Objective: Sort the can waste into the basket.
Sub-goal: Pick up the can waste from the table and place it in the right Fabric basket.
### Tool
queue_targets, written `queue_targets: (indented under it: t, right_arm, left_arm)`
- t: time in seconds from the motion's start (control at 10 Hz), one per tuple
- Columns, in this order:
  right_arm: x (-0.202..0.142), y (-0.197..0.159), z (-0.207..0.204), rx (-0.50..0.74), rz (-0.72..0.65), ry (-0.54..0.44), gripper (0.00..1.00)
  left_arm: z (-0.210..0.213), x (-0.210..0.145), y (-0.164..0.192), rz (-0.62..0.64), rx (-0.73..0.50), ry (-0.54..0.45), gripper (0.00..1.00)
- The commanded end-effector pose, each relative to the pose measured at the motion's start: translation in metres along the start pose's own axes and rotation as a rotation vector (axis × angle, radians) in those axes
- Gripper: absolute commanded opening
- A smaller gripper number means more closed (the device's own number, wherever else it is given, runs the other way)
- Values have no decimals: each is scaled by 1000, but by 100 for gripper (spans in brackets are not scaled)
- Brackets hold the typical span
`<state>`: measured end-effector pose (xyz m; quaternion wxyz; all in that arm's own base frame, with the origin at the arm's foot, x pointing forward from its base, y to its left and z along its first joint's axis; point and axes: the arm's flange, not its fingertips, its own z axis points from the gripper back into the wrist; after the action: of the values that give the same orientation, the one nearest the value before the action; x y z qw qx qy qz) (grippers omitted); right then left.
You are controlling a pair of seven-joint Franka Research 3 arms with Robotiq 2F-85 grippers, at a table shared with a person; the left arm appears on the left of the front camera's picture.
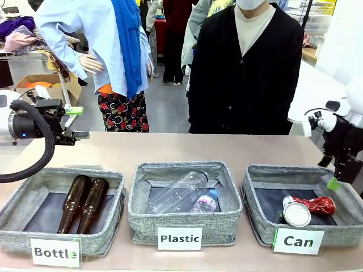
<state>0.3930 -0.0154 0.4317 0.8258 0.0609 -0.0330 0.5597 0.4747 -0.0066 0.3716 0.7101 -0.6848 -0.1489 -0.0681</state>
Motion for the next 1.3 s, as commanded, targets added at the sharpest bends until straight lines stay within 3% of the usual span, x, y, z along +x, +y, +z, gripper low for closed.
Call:
queue_targets:
  t: [0.0, 0.1, 0.2, 0.3, 0.4, 0.5, 0.7, 1.0, 1.1, 1.2]
  right_arm:
    - [-5, -17, 16, 141, -219, -304, 100]
    - [-11, -31, 21, 350, -340, -521, 100]
    - [-13, -49, 27, 641, -582, -701, 100]
    - [-13, -65, 26, 848, -783, -822, 100]
    - [-8, -75, 20, 966, -929, -794, 100]
    - [-3, -85, 11, 1066, -989, -824, 100]
    - [31, -95, -5, 1056, -1123, -853, 100]
    - [88, -81, -26, 785, -1303, -854, 100]
    - [105, -80, -39, 734, -1311, -774, 100]
    - [116, -85, -47, 741, -1280, -633, 100]
  left_arm:
    - [0, 0, -3, -5, 4, 5, 100]
    - [0, 0, -3, -5, 4, 5, 100]
    - [0, 0, -3, -5, 4, 5, 100]
    - [0, 0, -3, -5, 4, 5, 100]
    - [0, 0, -3, -5, 4, 5, 100]
    - [0, 0, -3, -5, 4, 5, 100]
    - [0, 0, -3, -5, 4, 5, 100]
    - [0, 0, -3, -5, 4, 5, 100]
    - [0, 0, -3, -5, 4, 5, 100]
    - [0, 0, -3, -5, 4, 5, 100]
